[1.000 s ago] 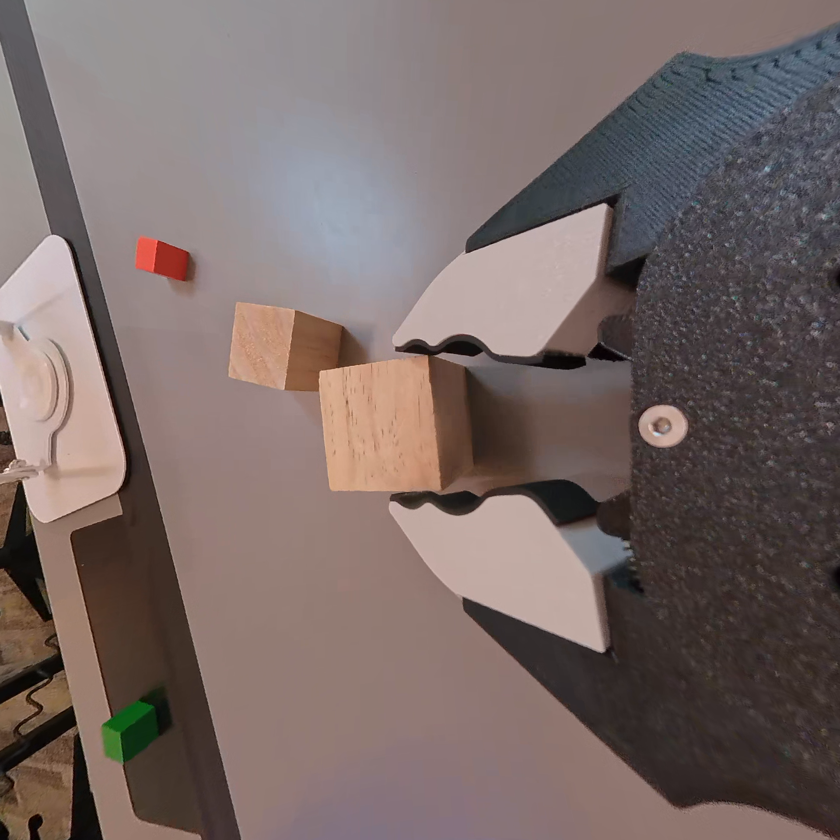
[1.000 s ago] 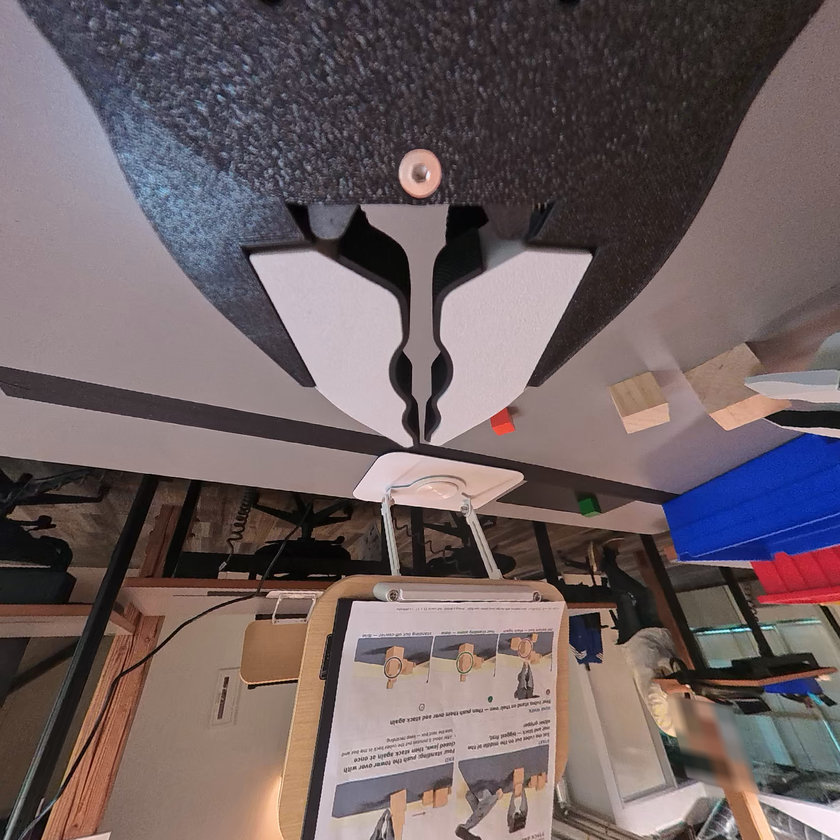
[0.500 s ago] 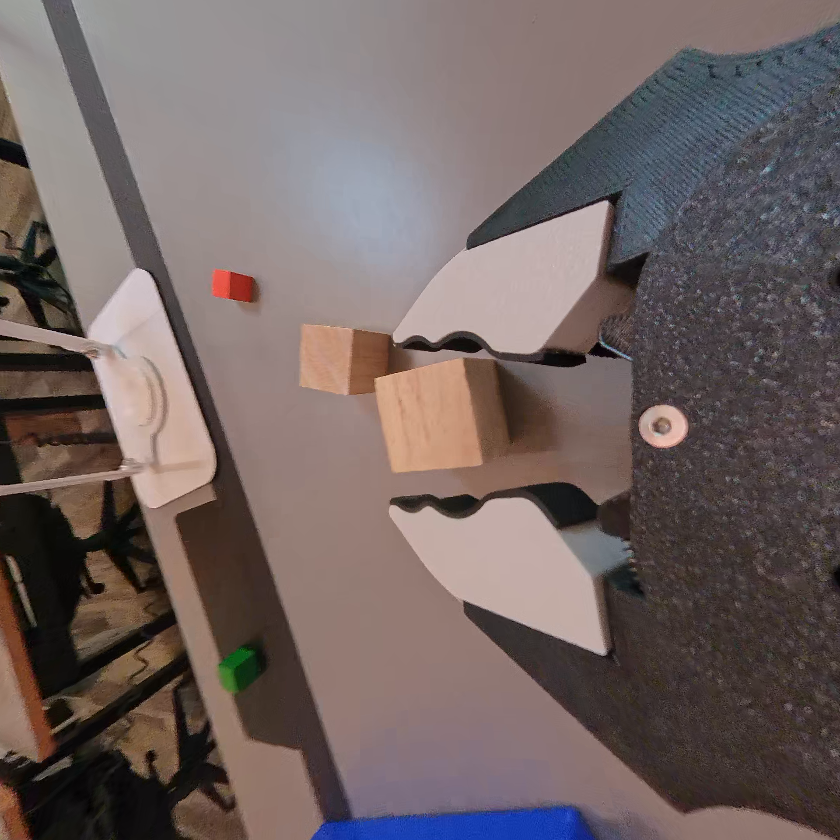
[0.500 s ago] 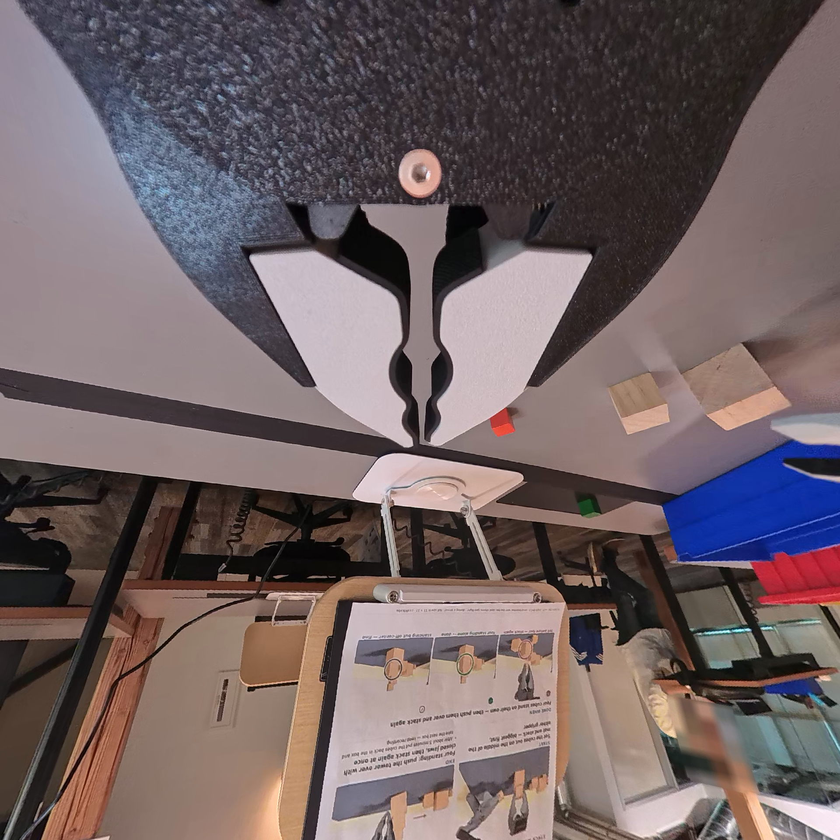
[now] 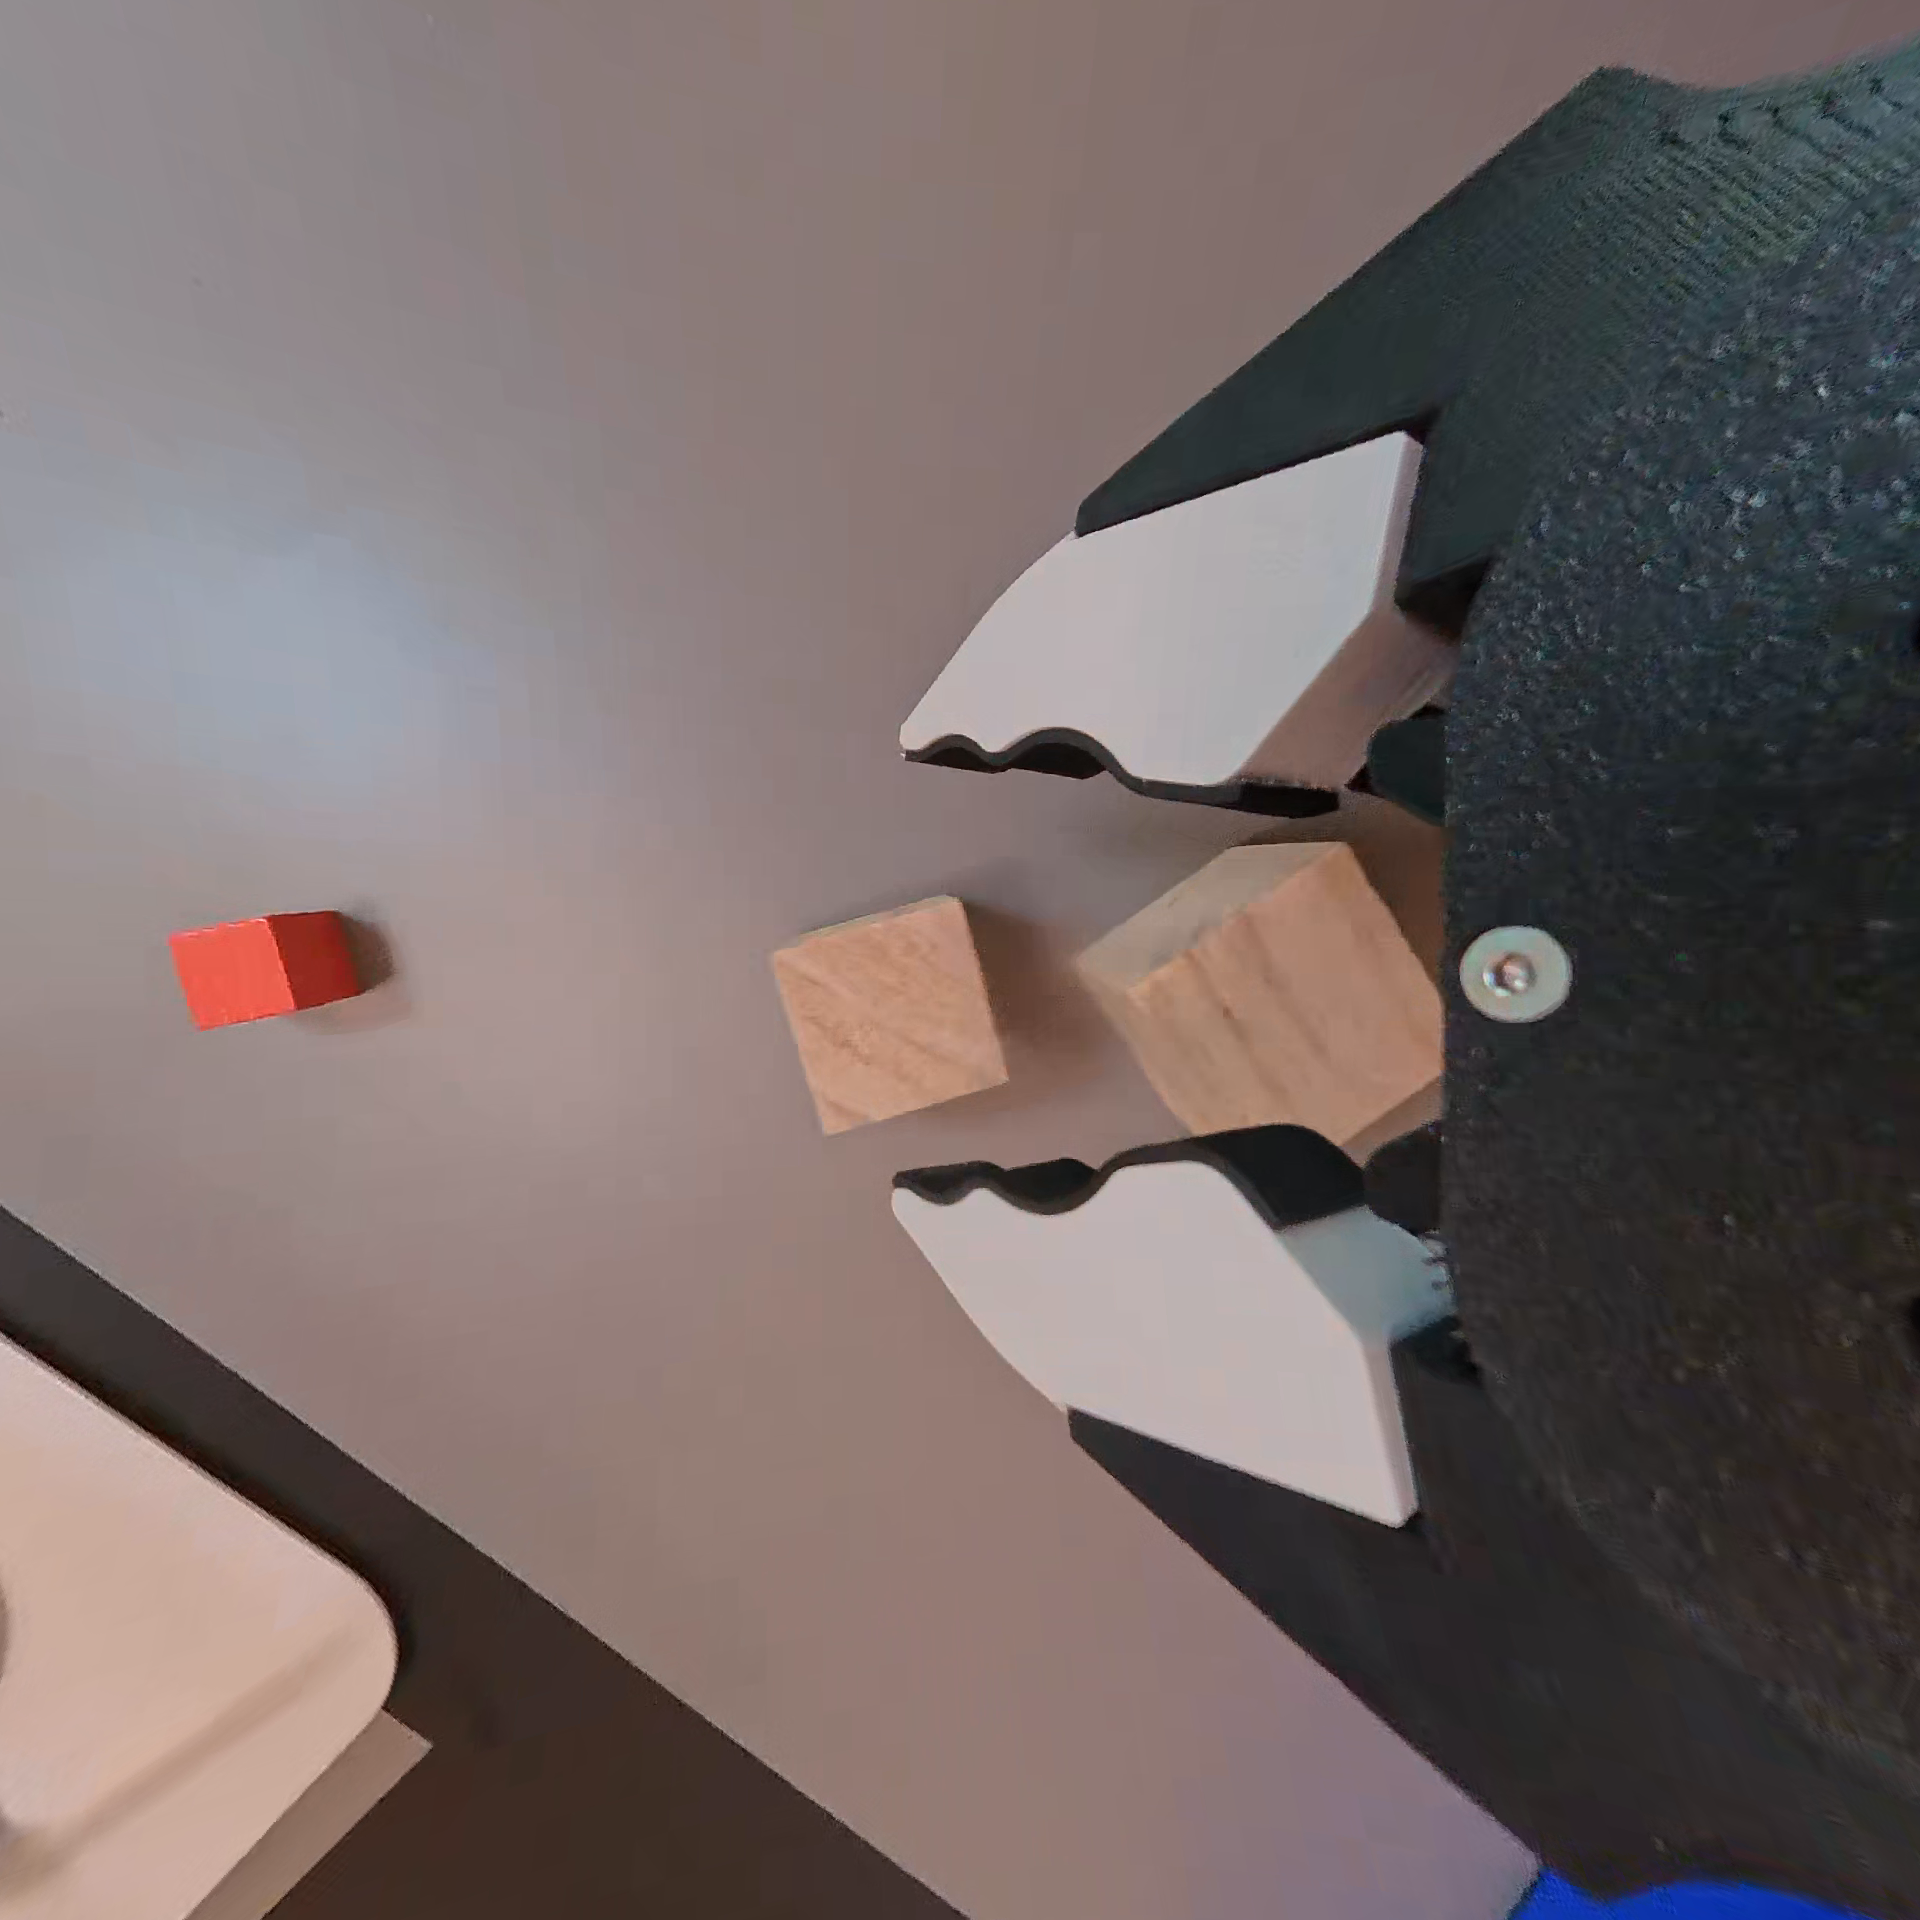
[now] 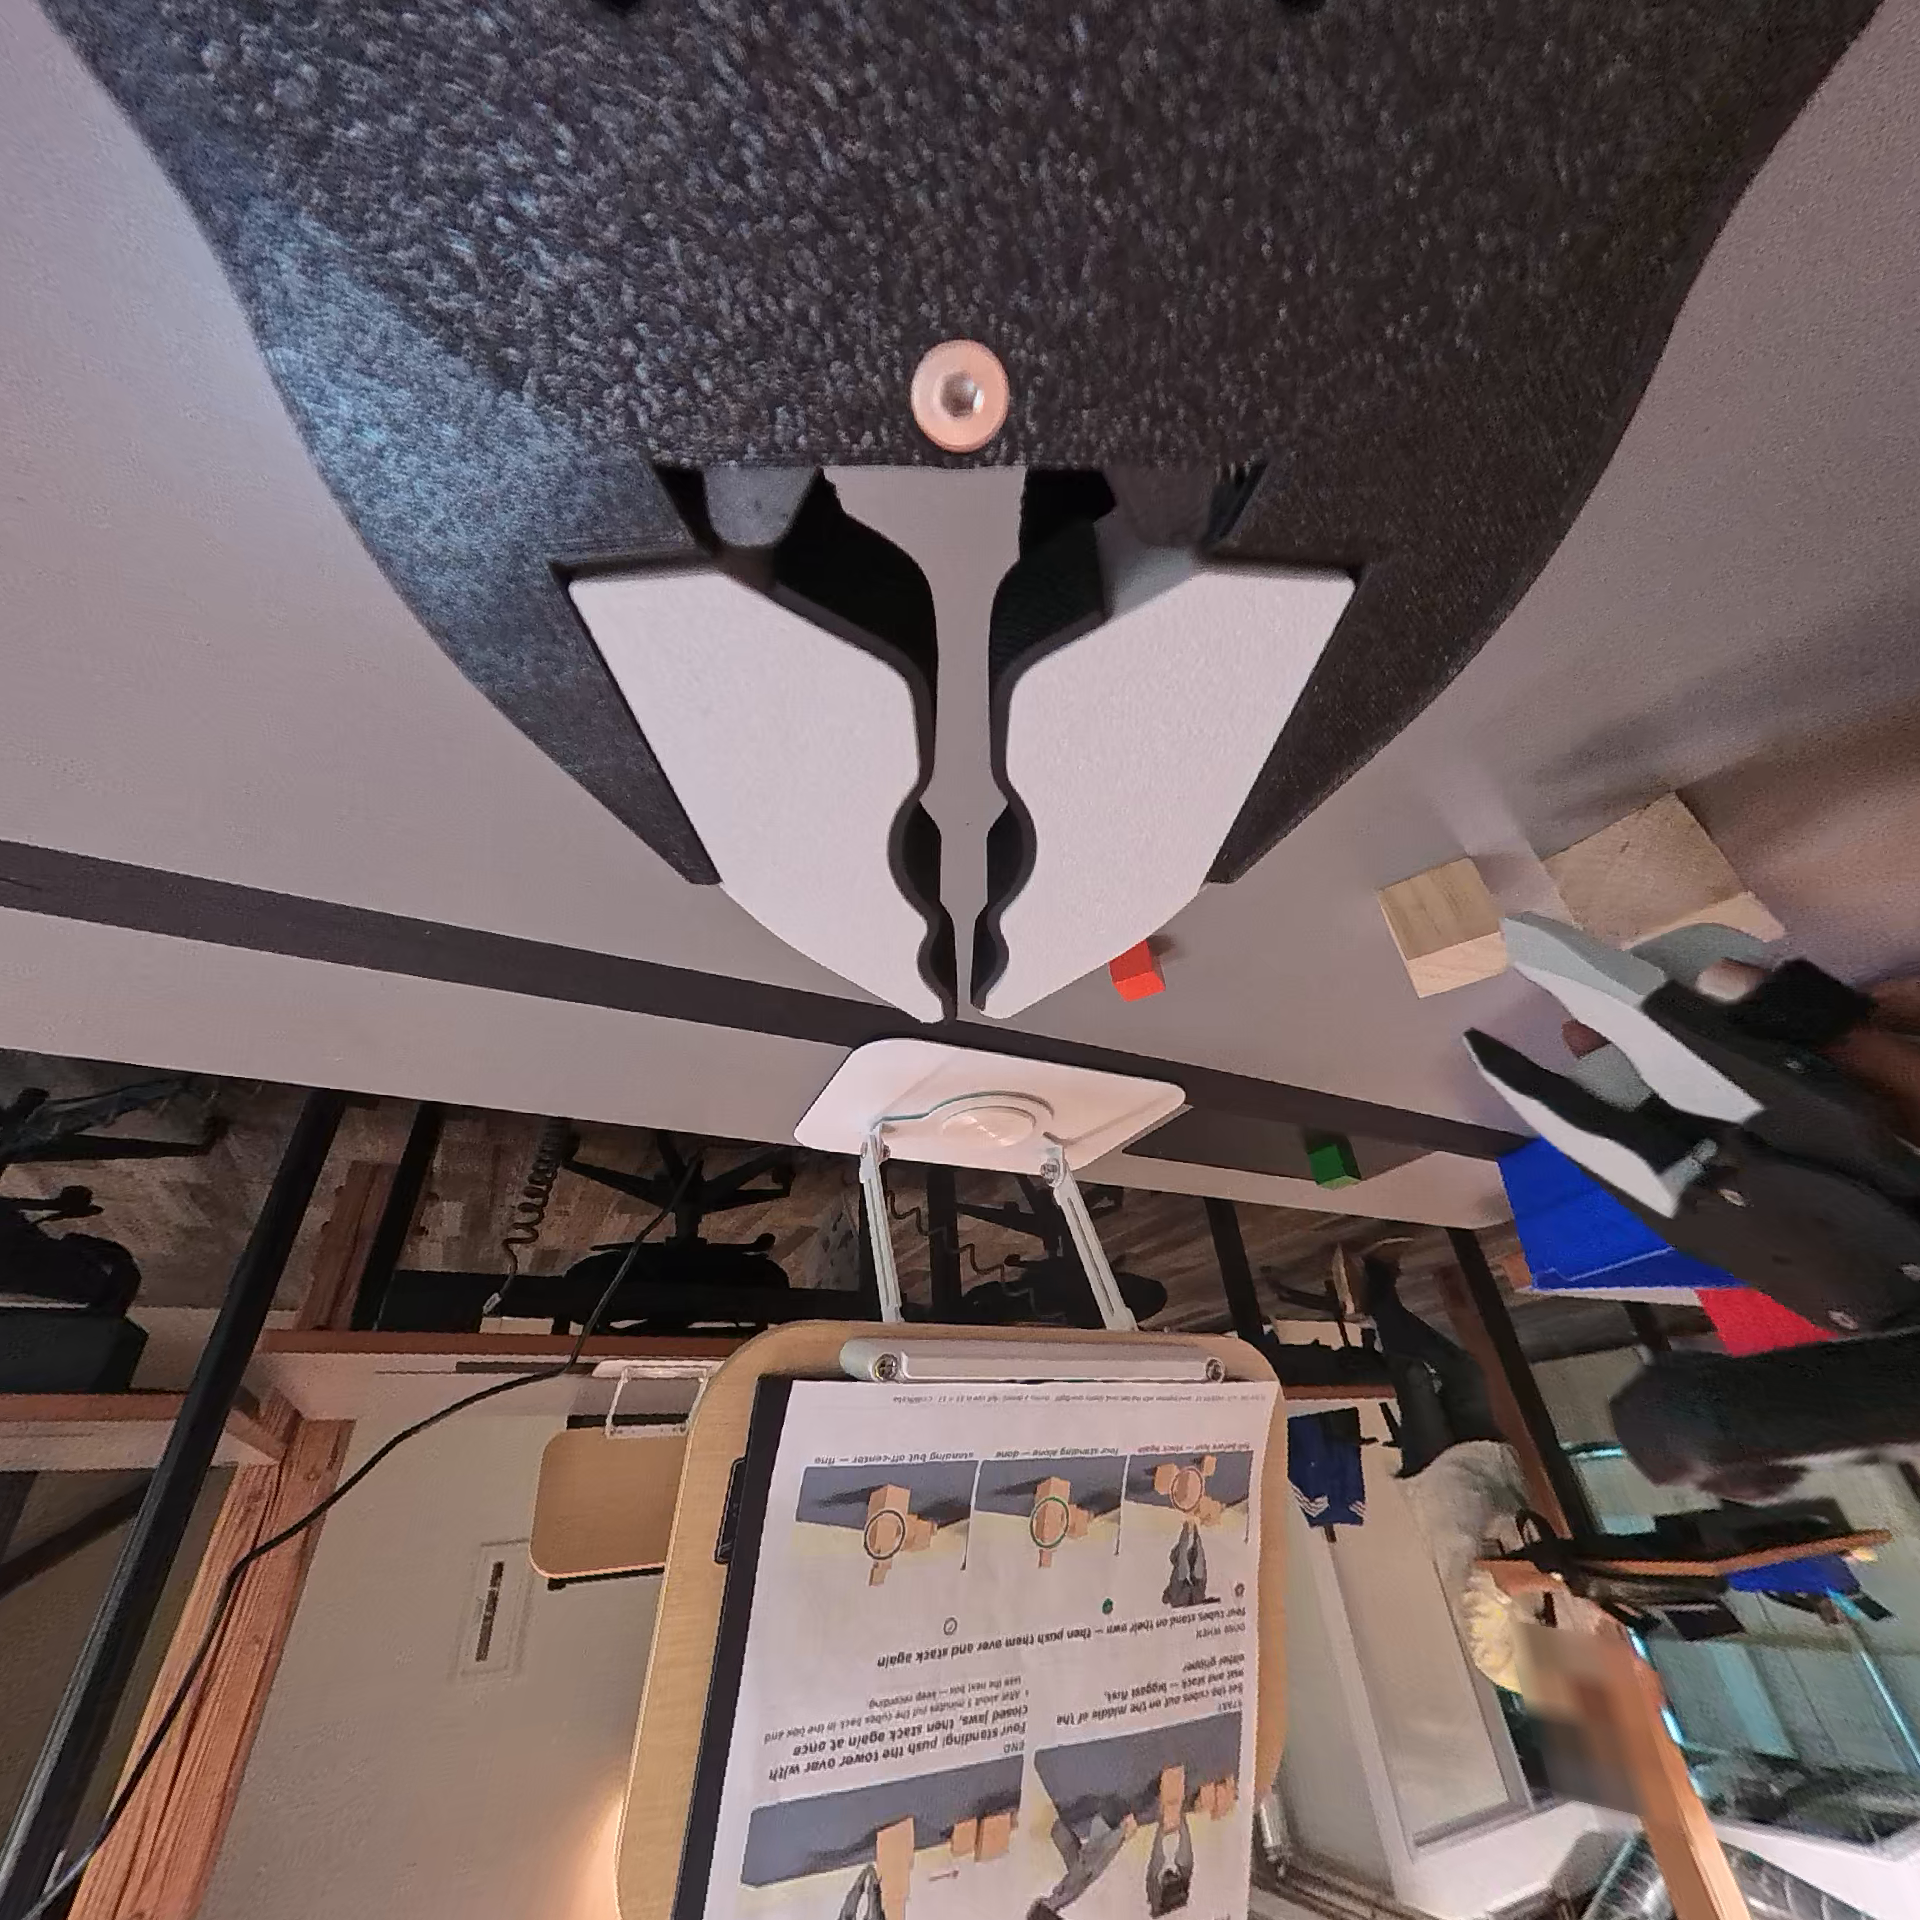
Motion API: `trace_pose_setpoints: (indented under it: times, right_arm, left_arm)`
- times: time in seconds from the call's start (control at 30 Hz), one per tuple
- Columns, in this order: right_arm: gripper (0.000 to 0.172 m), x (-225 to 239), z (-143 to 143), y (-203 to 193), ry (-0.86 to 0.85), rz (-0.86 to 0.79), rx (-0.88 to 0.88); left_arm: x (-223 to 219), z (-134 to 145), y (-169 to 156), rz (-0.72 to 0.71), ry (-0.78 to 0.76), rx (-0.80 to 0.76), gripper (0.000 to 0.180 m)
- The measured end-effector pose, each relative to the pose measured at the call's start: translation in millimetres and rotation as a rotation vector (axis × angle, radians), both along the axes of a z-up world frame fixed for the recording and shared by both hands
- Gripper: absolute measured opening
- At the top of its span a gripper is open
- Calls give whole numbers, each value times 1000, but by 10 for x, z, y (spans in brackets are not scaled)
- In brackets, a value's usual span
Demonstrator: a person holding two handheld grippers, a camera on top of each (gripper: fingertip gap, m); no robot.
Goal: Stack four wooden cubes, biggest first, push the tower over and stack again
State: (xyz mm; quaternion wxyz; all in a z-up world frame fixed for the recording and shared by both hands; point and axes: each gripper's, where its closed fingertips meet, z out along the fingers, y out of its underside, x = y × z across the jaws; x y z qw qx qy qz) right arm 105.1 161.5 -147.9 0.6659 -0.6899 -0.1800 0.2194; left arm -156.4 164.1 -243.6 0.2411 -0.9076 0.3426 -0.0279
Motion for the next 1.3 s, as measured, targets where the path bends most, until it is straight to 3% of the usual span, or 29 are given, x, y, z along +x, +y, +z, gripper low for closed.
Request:
trace_pose_setpoints:
  times: [0.17, 0.27, 0.33, 0.43, 0.57, 0.67, 0.77, 0.87, 1.07, 1.3]
  right_arm:
    - [3, 8, 14, -2, 10, 4, -4]
    - [3, 18, 41, -9, 14, 6, 3]
    - [3, 25, 48, -9, 19, 7, 2]
    - [3, 35, 57, -11, 22, 7, 3]
    - [3, 27, 45, -10, 19, 9, 1]
    - [3, 0, 16, -12, 12, 16, -7]
    - [3, -25, -14, -11, 2, 20, -12]
    - [3, -51, -60, -8, -13, 21, -20]
    - [2, -101, -153, 0, -45, 24, -35]
    - [2, -118, -185, 3, -55, 30, -41]
  left_arm:
    - [-65, -222, 132, 29, 183, -73, 71]
    - [-117, -331, 147, 9, 247, -98, 48]
    - [-92, -321, 142, -23, 223, -93, 47]
    - [31, -109, 153, -85, 34, -17, 47]
    - [109, 506, 75, -165, -391, 138, 47]
    - [-10, 901, -165, -288, -669, 230, 47]
    - [-223, 1065, -430, -422, -863, 346, 46]
    - [-412, 925, -560, -443, -957, 343, 46]
    - [-486, 500, -587, -445, -928, 321, 46]
    - [-502, 333, -514, -453, -905, 333, 46]
